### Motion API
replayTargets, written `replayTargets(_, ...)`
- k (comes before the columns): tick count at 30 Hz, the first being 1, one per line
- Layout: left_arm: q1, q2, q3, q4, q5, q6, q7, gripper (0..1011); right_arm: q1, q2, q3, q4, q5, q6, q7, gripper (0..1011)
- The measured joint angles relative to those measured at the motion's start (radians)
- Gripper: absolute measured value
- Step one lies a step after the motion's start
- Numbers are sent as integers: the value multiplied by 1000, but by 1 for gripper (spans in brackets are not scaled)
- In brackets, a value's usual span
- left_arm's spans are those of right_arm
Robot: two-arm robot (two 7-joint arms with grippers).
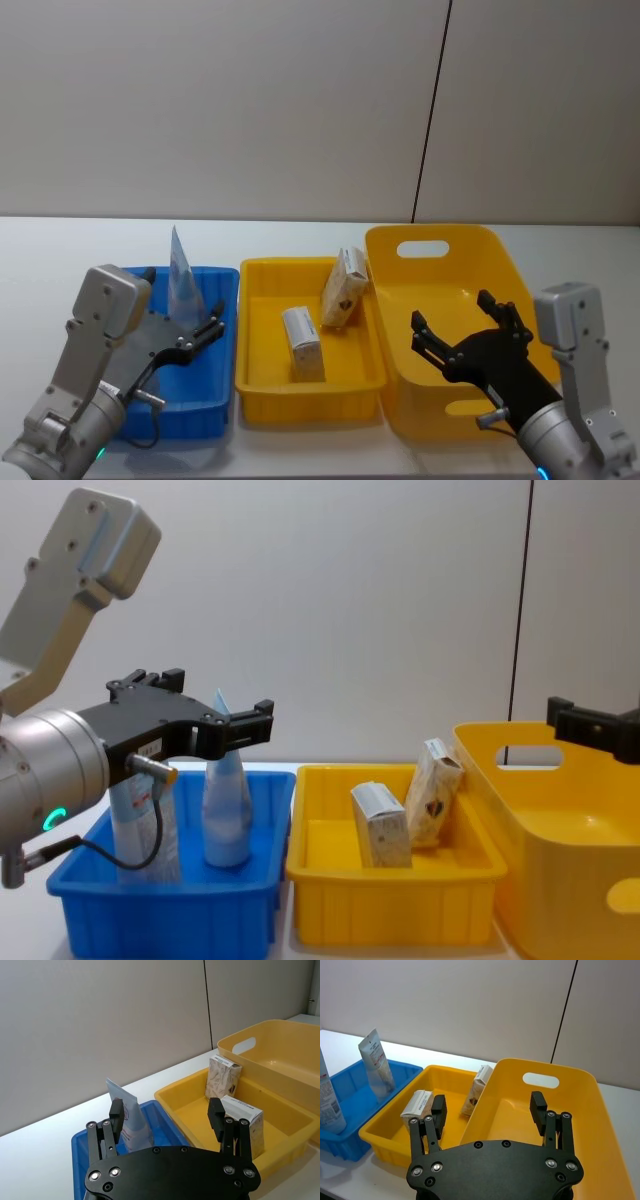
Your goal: Bimanual collaborative sorting of washing and personal care products
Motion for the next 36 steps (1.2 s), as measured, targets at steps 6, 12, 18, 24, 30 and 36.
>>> replayTargets(6, 0, 0, 0, 0, 0, 0, 0, 1001, 57, -2, -8, 45, 12, 30, 37, 1002)
replayTargets(12, 0, 0, 0, 0, 0, 0, 0, 1001, 166, -15, -32, 138, 32, 86, 100, 1002)
replayTargets(18, 0, 0, 0, 0, 0, 0, 0, 1001, 288, -36, -68, 246, 46, 160, 161, 1002)
replayTargets(24, 0, 0, 0, 0, 0, 0, 0, 1001, 380, -55, -104, 321, 53, 229, 208, 1002)
replayTargets(30, 0, 0, 0, 0, 0, 0, 0, 1001, 462, -75, -150, 376, 54, 303, 242, 1002)
replayTargets(36, 0, 0, 0, 0, 0, 0, 0, 1001, 527, -91, -198, 405, 34, 384, 254, 1002)
